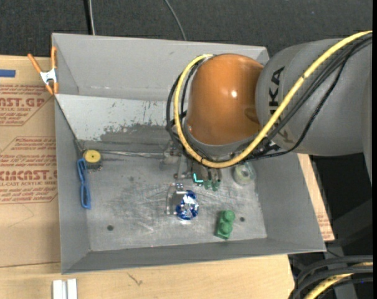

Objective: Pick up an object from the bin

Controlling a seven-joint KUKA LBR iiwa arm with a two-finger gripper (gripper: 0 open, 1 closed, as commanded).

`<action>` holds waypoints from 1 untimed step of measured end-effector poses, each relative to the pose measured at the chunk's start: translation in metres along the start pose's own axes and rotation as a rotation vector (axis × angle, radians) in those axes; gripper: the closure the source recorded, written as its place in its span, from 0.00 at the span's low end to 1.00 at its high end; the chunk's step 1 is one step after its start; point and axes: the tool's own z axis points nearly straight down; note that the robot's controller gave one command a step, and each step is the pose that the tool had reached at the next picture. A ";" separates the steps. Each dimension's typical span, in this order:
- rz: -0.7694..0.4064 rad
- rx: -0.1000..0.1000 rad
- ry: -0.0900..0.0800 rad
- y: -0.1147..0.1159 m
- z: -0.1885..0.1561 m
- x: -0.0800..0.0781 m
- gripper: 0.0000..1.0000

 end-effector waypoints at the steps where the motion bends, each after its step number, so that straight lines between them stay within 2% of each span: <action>1: -0.107 0.002 0.001 -0.075 0.107 0.014 0.00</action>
Offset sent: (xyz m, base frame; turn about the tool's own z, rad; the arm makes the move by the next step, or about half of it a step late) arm -0.0128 -0.0726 -0.1018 -0.1097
